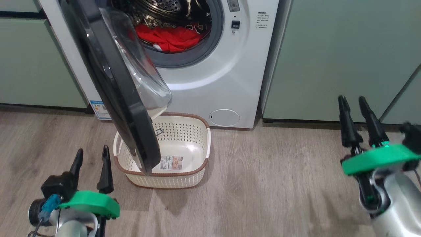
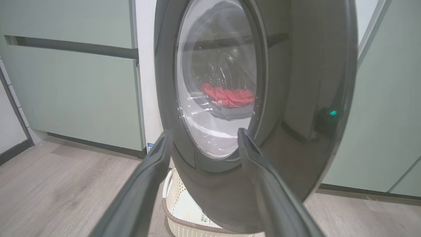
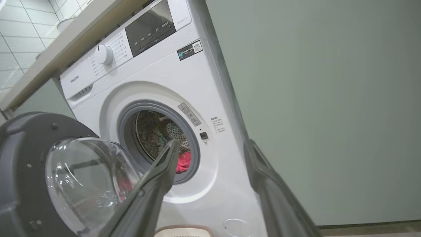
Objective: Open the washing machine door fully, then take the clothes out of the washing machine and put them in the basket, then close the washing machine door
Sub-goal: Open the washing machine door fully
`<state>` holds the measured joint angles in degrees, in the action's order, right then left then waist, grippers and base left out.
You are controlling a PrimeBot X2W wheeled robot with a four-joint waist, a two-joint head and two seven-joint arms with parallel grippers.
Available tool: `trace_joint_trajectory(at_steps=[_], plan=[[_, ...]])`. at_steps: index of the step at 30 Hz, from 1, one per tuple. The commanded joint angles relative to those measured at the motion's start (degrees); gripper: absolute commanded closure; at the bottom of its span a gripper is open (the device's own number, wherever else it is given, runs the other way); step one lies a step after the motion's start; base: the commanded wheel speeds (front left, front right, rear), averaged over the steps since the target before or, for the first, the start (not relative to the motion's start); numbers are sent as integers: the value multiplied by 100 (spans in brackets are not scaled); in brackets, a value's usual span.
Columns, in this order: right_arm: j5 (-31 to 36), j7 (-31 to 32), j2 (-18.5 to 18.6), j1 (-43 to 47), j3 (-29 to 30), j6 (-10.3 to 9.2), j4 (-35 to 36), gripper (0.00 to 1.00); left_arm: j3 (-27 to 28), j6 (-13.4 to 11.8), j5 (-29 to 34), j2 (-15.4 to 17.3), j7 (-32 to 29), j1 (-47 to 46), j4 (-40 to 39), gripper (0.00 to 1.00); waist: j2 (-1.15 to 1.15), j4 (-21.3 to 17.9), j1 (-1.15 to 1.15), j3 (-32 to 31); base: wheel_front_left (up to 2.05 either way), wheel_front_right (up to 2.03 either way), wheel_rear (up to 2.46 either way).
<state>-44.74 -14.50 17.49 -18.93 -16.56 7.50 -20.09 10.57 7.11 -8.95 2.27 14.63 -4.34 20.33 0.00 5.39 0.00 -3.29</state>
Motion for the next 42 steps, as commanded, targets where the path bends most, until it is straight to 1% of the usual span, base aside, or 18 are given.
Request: trace_joint_trajectory(at_steps=[1,3,5,10,23,28,36,37,38,39,42], plan=[[360,-48,-100,187,99,-1,287,0,201,22,67,91,37,-224,-183,0,0,-5,0,6,0,0,0],[856,-49,-211,422,393,-1,447,0,203,26,71,89,37,-235,-179,0,0,-15,0,0,0,0,0],[1298,-49,-274,620,551,-1,546,0,206,29,69,87,37,-230,-173,0,0,-26,0,-1,0,0,0],[2001,-49,-386,1057,860,-1,618,0,230,34,40,80,37,-198,-107,0,0,-70,0,-1,0,0,0],[2692,-50,-404,1389,986,-1,705,0,216,36,8,70,37,-168,-67,0,0,-73,0,1,0,0,0],[2823,-50,-407,1421,956,-1,707,0,189,37,4,67,37,-154,-60,0,0,-57,0,7,0,0,0],[2860,-50,-445,1391,986,-1,686,0,145,37,-12,64,37,-154,-21,0,0,-24,0,4,0,0,0],[2860,-50,-443,1387,988,-1,674,0,138,37,-10,64,37,-154,-20,6,0,-20,0,4,0,0,0],[2861,-50,-443,1385,993,-1,661,0,134,37,20,64,37,-158,-66,50,0,-16,0,4,0,0,0],[2862,-50,-446,1382,1002,-1,644,0,137,37,38,64,37,-157,-102,100,0,-13,0,4,0,0,0],[2872,-50,-463,1374,1055,-1,603,0,210,37,5,63,37,-216,-232,100,0,-3,0,11,0,0,0]])
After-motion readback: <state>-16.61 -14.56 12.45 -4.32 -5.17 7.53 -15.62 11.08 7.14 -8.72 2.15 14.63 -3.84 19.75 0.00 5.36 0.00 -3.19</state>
